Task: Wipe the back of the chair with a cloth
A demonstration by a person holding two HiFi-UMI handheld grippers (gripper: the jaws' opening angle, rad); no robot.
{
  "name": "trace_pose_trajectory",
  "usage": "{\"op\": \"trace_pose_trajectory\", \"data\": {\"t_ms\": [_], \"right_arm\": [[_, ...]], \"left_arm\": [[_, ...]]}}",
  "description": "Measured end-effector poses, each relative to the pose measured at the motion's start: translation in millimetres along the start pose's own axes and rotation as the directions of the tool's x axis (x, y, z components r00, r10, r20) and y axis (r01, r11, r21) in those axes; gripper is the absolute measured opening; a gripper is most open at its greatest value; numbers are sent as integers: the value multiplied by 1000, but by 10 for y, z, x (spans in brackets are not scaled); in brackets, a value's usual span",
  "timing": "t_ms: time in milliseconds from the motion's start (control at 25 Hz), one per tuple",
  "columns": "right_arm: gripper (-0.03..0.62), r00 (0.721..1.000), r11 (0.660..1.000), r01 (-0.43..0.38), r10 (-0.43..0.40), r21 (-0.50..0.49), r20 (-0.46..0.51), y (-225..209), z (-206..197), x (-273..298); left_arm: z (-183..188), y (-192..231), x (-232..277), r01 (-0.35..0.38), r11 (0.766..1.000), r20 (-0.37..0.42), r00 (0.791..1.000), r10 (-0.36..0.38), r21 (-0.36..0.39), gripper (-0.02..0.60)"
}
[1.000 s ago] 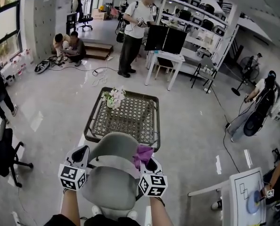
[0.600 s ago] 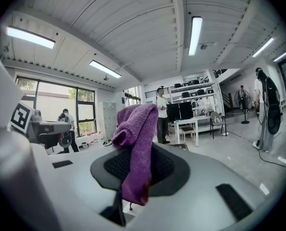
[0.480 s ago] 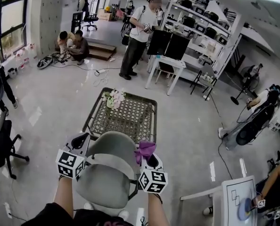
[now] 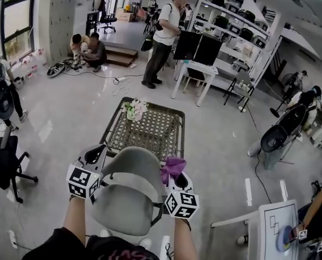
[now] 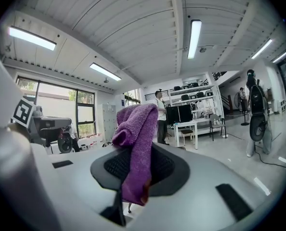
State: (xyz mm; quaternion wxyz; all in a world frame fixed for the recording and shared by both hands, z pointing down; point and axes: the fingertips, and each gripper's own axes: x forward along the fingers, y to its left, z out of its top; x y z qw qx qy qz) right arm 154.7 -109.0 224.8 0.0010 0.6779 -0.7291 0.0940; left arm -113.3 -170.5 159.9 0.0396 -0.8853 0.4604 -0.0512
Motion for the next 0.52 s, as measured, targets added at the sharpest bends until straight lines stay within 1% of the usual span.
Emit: {"op": "trace_pose_trajectory", "data": {"t_ms": [520], "right_arm": [[92,1000,1000,-1,1,1,-3,25,-12,-61]], "left_arm": [[38,-8,-92,10,1000,16,1000,-10,-23,9]]}}
